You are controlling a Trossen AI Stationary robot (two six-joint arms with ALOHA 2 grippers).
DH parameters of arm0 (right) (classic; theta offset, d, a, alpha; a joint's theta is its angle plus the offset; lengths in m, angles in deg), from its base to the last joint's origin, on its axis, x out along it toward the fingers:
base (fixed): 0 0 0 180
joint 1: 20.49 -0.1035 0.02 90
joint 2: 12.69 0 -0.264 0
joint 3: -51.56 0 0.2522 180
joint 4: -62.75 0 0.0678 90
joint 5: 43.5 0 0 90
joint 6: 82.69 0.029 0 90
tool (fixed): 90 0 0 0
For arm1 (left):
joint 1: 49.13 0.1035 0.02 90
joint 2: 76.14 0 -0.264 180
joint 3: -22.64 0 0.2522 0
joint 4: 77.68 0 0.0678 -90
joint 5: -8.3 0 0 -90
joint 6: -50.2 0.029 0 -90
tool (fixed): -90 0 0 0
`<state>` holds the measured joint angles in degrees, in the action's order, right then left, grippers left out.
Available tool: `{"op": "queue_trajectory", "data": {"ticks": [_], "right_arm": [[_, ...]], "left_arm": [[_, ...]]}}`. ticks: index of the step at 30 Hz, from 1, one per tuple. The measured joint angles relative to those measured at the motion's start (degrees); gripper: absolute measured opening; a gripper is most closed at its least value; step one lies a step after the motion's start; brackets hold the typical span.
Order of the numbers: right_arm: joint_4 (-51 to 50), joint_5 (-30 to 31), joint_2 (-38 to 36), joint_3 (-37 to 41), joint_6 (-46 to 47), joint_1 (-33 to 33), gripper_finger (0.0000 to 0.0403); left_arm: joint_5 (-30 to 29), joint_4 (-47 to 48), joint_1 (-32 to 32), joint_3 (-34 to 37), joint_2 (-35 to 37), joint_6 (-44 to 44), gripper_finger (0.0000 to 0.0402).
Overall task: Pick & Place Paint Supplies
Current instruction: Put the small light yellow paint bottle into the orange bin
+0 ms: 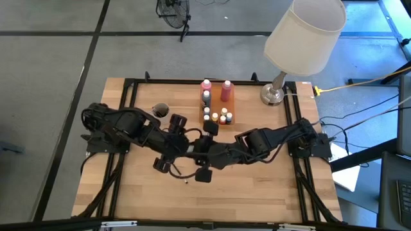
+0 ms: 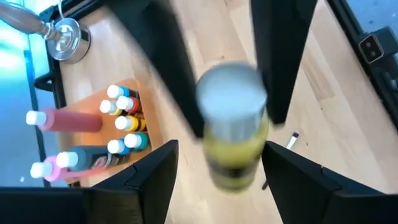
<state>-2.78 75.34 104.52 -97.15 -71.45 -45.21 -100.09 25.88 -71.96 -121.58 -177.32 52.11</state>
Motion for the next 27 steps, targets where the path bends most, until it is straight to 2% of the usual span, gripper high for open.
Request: {"op": "queue_trajectory", "data": {"ticks": [9, 19, 27], "right_arm": [[-7.6, 1.2, 0.0, 0.1, 9.0, -2.0, 0.0117], [-24.8, 2.9, -3.3, 0.1, 29.4, -2.9, 0.0117], [-35.0, 4.1, -8.5, 0.0, 36.8, -1.3, 0.0117]], "left_arm": [[-0.9, 0.1, -1.1, -0.1, 3.2, -3.0, 0.0229], [-0.5, 0.1, -3.1, 0.2, 11.6, -10.3, 0.0229], [1.0, 0.2, -3.3, 6.0, 19.7, -14.4, 0.0227]]}}
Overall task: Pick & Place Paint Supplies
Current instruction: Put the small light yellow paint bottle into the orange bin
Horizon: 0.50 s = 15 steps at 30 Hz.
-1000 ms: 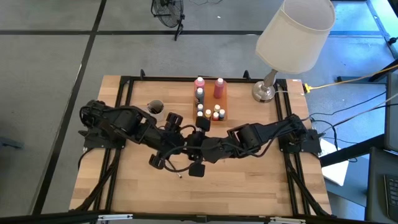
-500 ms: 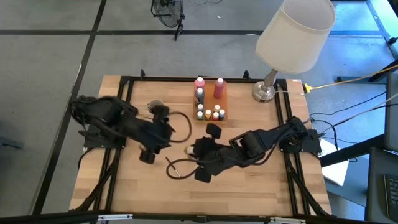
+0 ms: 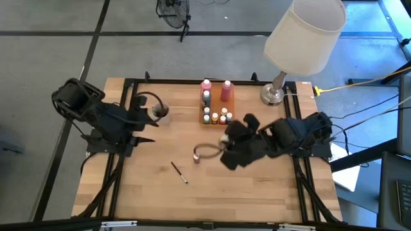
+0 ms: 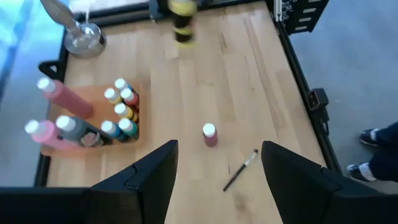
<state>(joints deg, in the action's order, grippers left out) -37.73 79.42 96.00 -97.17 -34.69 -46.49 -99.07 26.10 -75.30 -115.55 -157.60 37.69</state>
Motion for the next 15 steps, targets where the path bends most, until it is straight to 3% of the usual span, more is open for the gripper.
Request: {"op": "queue_trajectory", "data": {"ticks": [5, 12, 15], "right_arm": [[-3.3, -0.2, -1.8, 0.0, 0.1, 4.3, 0.0117], [-3.1, -6.6, -2.6, 0.0, -8.2, 13.8, 0.0117], [-2.1, -8.6, -2.6, 0.0, -13.6, 17.6, 0.0117]], "left_arm": [[0.5, 0.0, 0.0, 6.3, 3.2, -1.8, 0.0226], [1.3, -2.6, 0.0, 19.2, 7.0, -5.6, 0.0226], [6.3, -7.7, 0.0, 25.8, 8.6, -8.0, 0.0226]]}}
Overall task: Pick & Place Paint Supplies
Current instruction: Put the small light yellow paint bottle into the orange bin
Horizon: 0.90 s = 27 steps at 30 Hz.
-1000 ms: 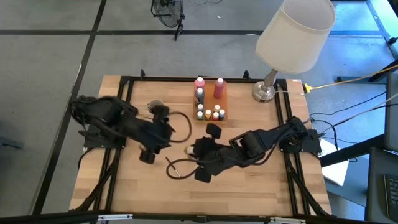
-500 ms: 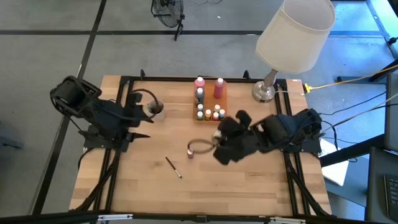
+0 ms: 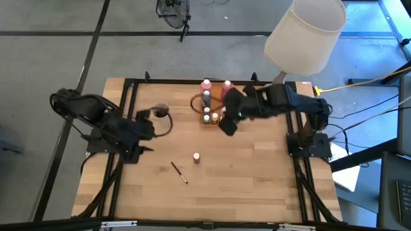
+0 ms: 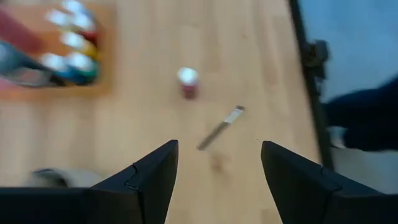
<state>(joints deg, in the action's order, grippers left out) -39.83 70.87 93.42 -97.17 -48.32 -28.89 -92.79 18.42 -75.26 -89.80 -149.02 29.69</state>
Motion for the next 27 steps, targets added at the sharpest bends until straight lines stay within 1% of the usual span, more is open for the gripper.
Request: {"op": "queue_trajectory", "data": {"ticks": [2, 5, 9, 12, 14, 17, 20, 24, 27], "right_arm": [[1.6, -1.6, 0.0, 0.0, -4.2, 2.3, 0.0117], [3.6, -3.5, 0.0, 0.0, -9.7, 5.5, 0.0117], [4.5, -6.4, 0.0, 0.0, -14.9, 9.9, 0.0117], [4.6, -8.0, 0.0, 0.0, -18.7, 13.0, 0.0117], [5.1, -9.6, 0.0, 0.0, -21.1, 15.1, 0.0117], [6.8, -13.8, 0.0, 0.0, -24.3, 18.2, 0.0117], [9.3, -16.8, 0.0, 0.8, -27.7, 20.5, 0.0117], [11.1, -20.8, 0.0, 2.7, -31.7, 23.3, 0.0117], [12.2, -24.4, 0.0, 5.3, -34.3, 25.0, 0.0117]], "left_arm": [[3.2, -3.6, 0.0, 4.1, 0.6, -0.4, 0.0226], [5.3, -8.5, -0.2, 9.2, 1.3, -2.2, 0.0226], [5.2, -14.0, -0.5, 13.3, 1.9, -4.5, 0.0226], [4.5, -17.5, -0.5, 14.9, 2.0, -6.0, 0.0226], [3.4, -19.3, -0.5, 15.7, 2.4, -6.5, 0.0226], [1.5, -21.1, -0.5, 16.9, 3.4, -8.0, 0.0226], [-1.6, -21.5, -0.5, 17.7, 4.6, -9.8, 0.0226], [-6.3, -21.6, -0.5, 17.7, 5.3, -10.3, 0.0226], [-7.7, -21.6, -0.4, 17.7, 5.2, -10.3, 0.0226]]}}
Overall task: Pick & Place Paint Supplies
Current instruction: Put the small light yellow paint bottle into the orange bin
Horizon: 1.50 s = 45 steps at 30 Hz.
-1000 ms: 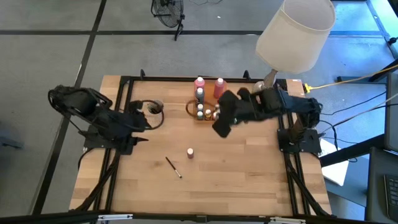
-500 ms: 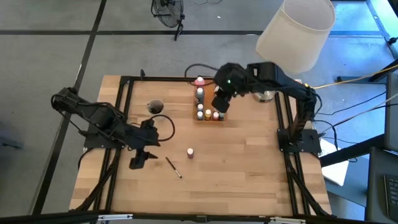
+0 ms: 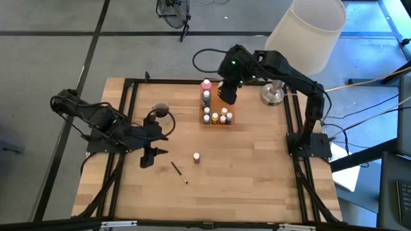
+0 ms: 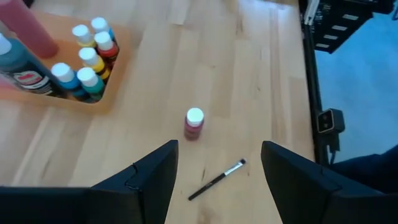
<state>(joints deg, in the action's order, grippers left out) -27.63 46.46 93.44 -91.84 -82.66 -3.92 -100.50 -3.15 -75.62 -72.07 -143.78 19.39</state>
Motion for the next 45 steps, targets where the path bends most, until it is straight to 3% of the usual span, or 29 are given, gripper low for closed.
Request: {"op": "queue_trajectory", "data": {"ticks": [13, 45], "right_arm": [[10.7, -6.1, 0.1, 16.0, -3.5, 3.3, 0.0117], [32.2, -7.7, 0.0, 38.6, -5.2, 4.2, 0.0117]], "left_arm": [[1.1, 1.3, 4.3, 0.0, 0.0, 1.4, 0.0226], [3.7, 3.4, 5.3, 0.0, 0.0, 0.0, 0.0226]]}}
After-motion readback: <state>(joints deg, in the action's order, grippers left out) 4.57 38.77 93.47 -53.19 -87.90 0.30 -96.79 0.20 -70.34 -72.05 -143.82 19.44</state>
